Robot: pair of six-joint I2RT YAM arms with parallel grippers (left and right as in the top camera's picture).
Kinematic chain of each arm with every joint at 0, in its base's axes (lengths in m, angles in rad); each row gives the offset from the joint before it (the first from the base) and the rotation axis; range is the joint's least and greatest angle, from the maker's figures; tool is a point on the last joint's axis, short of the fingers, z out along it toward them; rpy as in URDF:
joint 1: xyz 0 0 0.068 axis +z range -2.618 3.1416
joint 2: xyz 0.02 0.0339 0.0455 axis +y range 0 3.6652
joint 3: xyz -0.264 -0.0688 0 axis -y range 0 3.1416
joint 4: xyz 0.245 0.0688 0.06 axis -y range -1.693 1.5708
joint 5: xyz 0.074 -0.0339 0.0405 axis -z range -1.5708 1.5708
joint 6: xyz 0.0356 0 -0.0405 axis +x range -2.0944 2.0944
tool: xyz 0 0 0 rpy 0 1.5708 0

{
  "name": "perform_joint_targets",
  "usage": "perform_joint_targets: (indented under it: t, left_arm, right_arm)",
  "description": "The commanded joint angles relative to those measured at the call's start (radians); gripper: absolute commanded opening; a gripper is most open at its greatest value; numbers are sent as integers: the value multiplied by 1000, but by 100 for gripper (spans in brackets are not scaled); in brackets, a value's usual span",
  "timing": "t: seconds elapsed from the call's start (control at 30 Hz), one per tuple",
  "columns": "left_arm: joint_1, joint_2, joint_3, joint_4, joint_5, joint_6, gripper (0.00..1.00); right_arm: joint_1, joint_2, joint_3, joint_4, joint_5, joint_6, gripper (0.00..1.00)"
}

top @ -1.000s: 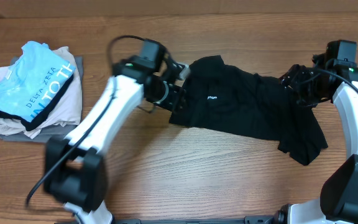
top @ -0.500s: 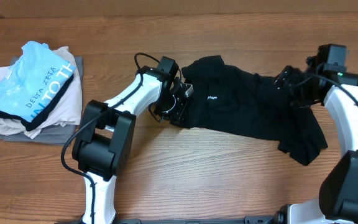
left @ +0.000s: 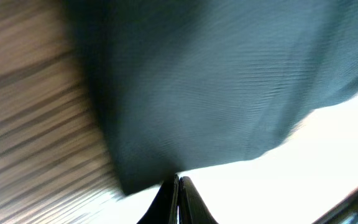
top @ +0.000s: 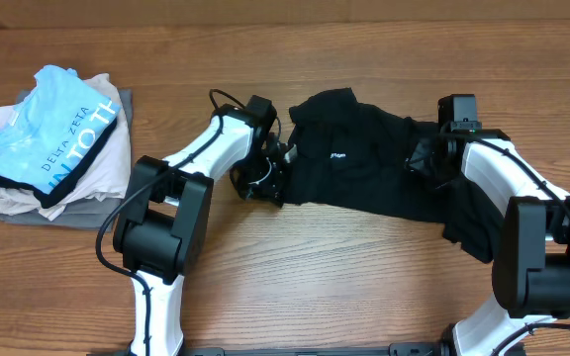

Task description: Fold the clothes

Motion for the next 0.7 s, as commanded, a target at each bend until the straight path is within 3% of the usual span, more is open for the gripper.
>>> perform_joint_targets:
  t: [0.0,0.17,0.43,0.5,0.57,0.6,0.63,0.67]
  left_arm:
    - [49,24,8,-19,-90,-23,4]
    - [148,19,8,-27,-82,-57,4]
    - [277,-23,8,-38,43,14,4]
    - [288,-43,8,-39,122,56,4]
    - [289,-64,8,-35,243,125,6]
    - [283,-72,8,-29,295,149,14]
    - [275,-80,8,-25,335,166,24]
    - [265,-87,8,-18,357,175,36]
  right_arm:
    - [-31,6,3,11,206,98,24]
    - [-124,5,52,-8,206,99,5]
    - [-281,-13,274,-136,198,92,4]
    - [-316,-14,340,-144,71,37,4]
    - [-330,-14,381,-145,-179,-102,10]
    - [-329,-14,386,-157,-268,-137,21]
    - [-328,-14,387,-177,-327,-147,40]
    - [-318,-12,385,-215,-360,-146,48]
